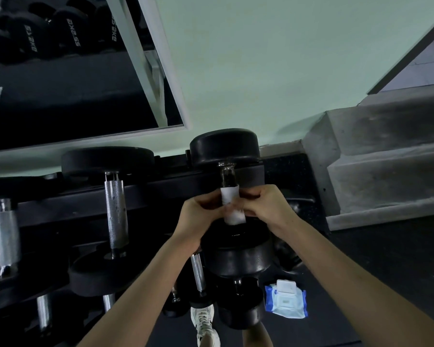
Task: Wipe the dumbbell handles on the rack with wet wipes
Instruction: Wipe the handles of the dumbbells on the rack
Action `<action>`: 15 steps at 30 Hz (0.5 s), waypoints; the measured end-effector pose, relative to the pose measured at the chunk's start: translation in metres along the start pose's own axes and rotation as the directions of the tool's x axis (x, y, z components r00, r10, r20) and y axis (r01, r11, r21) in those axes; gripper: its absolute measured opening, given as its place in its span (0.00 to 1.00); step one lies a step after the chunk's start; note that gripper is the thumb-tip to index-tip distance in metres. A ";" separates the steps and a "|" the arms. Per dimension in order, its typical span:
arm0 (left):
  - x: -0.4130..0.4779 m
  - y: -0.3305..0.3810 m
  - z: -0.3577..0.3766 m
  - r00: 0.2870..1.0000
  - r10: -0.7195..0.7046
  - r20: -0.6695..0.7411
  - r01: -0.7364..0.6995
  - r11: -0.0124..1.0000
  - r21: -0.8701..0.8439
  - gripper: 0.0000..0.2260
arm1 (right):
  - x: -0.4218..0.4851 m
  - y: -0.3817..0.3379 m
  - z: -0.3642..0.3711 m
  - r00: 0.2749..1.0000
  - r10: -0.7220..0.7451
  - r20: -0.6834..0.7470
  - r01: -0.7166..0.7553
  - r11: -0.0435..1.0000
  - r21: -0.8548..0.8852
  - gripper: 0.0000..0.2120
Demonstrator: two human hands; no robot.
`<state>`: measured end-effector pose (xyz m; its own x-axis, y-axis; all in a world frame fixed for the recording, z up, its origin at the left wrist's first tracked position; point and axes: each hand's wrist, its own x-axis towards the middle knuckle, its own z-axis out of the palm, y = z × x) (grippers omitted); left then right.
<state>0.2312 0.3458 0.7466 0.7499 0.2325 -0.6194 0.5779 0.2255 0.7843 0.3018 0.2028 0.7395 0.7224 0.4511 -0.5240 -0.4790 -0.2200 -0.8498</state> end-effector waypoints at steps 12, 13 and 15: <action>-0.007 -0.001 -0.011 0.981 0.059 0.187 -0.126 0.921 0.368 0.29 | -0.007 0.011 -0.015 0.971 0.078 0.228 0.031 0.898 -0.439 0.12; -0.007 -0.002 -0.010 0.985 0.060 0.163 -0.117 0.923 0.366 0.29 | -0.007 0.010 -0.013 0.978 0.067 0.196 0.022 0.906 -0.422 0.11; -0.002 -0.001 -0.007 0.995 0.063 0.082 -0.081 0.965 0.249 0.26 | -0.004 0.007 -0.009 0.994 0.021 0.111 0.015 0.950 -0.313 0.08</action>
<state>0.2267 0.3517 0.7466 0.8083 0.1683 -0.5642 0.5771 -0.0366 0.8159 0.3000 0.1920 0.7354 0.6524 0.5398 -0.5319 -0.2879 -0.4727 -0.8329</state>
